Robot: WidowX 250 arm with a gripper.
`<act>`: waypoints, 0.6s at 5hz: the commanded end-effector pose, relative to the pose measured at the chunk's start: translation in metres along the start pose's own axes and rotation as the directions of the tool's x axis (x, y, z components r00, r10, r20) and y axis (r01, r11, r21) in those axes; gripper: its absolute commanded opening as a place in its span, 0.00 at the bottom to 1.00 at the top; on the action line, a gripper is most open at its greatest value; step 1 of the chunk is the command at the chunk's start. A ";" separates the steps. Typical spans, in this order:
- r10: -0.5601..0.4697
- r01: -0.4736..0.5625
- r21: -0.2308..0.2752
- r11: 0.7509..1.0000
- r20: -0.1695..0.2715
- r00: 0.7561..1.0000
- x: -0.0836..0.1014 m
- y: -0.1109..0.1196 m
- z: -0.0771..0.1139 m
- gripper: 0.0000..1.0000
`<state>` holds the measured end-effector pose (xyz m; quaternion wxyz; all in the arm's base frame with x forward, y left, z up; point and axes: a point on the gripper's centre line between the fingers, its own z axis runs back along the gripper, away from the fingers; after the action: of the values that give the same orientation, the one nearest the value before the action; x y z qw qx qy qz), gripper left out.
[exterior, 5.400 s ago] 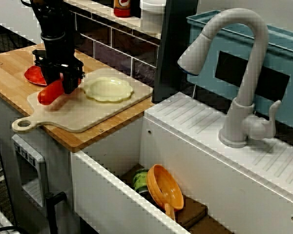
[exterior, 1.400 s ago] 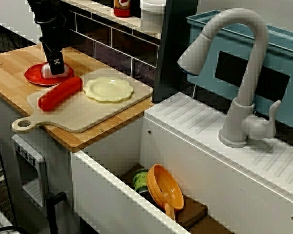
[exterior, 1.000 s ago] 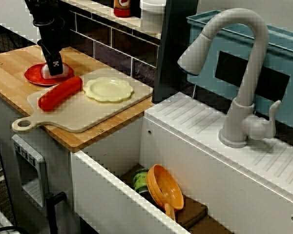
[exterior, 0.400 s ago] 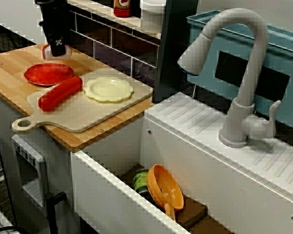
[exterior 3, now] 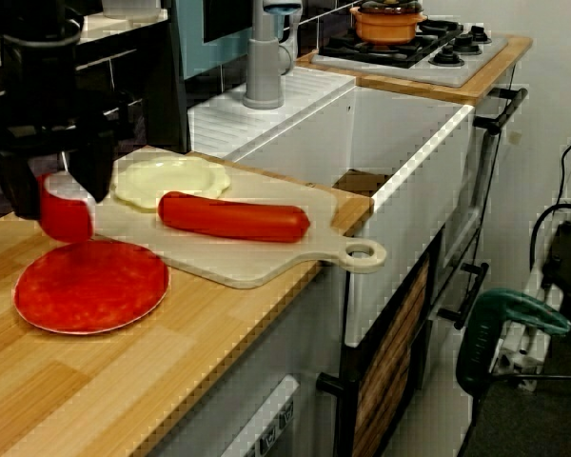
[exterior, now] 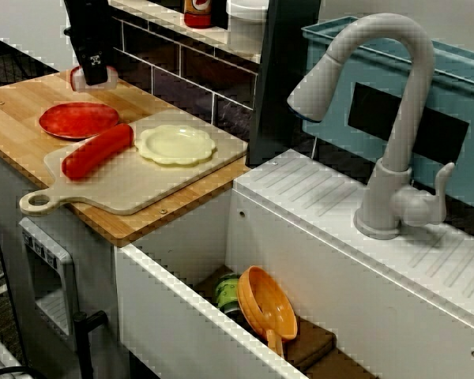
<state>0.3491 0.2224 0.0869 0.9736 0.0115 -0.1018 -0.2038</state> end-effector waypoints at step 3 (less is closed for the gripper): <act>-0.111 0.110 0.026 0.994 0.052 0.993 0.024 -0.051 0.039 0.00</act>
<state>0.3376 0.1642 0.0975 0.9616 -0.0061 -0.1028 -0.2543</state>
